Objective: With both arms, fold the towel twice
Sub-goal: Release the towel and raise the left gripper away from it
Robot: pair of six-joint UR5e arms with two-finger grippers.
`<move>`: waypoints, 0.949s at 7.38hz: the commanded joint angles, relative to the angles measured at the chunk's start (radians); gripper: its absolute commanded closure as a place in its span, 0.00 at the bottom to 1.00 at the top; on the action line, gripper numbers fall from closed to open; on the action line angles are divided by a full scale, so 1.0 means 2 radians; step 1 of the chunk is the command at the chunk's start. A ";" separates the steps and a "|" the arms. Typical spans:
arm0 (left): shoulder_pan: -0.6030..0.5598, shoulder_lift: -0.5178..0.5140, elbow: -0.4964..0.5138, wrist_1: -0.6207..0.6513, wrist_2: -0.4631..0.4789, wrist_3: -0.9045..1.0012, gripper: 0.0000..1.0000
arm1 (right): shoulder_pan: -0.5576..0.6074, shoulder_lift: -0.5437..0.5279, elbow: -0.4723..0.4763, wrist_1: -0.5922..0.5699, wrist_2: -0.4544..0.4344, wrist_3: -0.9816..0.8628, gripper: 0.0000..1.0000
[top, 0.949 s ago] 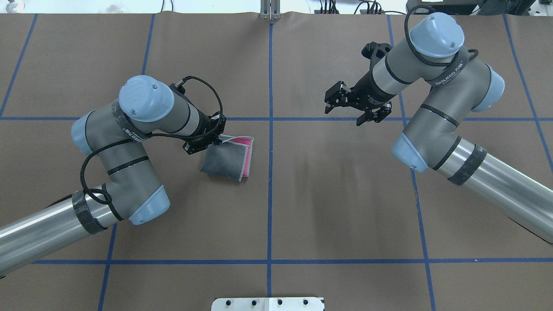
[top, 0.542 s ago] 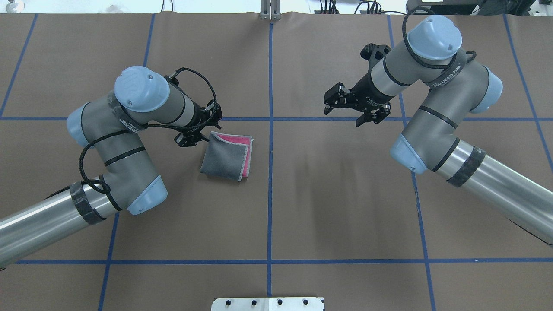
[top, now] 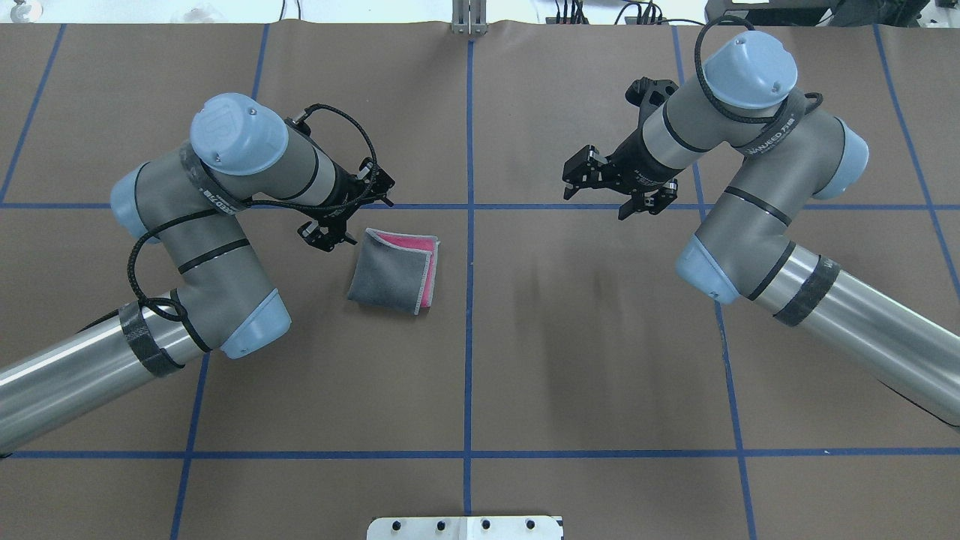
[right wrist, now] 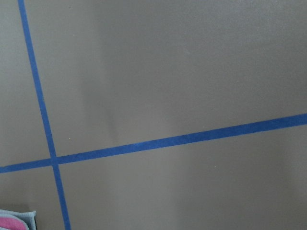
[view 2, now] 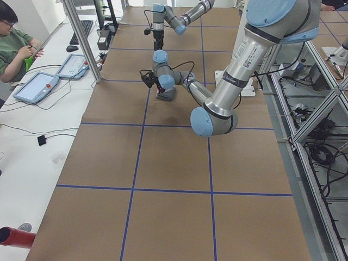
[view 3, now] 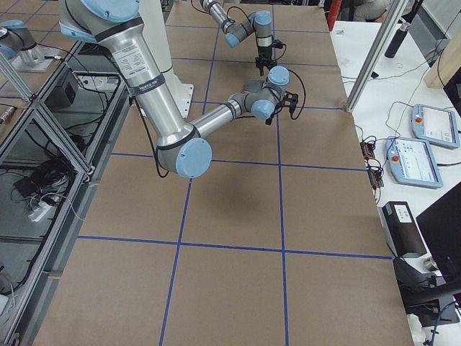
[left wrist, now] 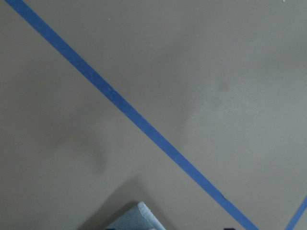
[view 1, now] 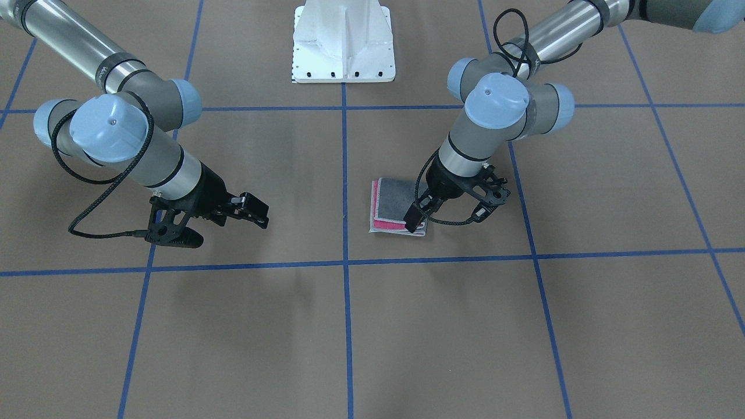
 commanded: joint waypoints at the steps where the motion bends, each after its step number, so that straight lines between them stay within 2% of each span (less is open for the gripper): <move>1: 0.009 -0.003 0.001 -0.001 -0.007 -0.011 0.01 | -0.001 0.000 -0.003 0.001 0.000 0.000 0.00; 4: 0.024 -0.025 0.015 0.000 -0.005 -0.013 0.01 | -0.002 0.000 -0.002 0.001 0.000 0.000 0.00; 7: 0.023 -0.039 0.061 -0.033 -0.004 -0.008 0.01 | -0.002 0.000 -0.003 0.001 0.000 0.000 0.00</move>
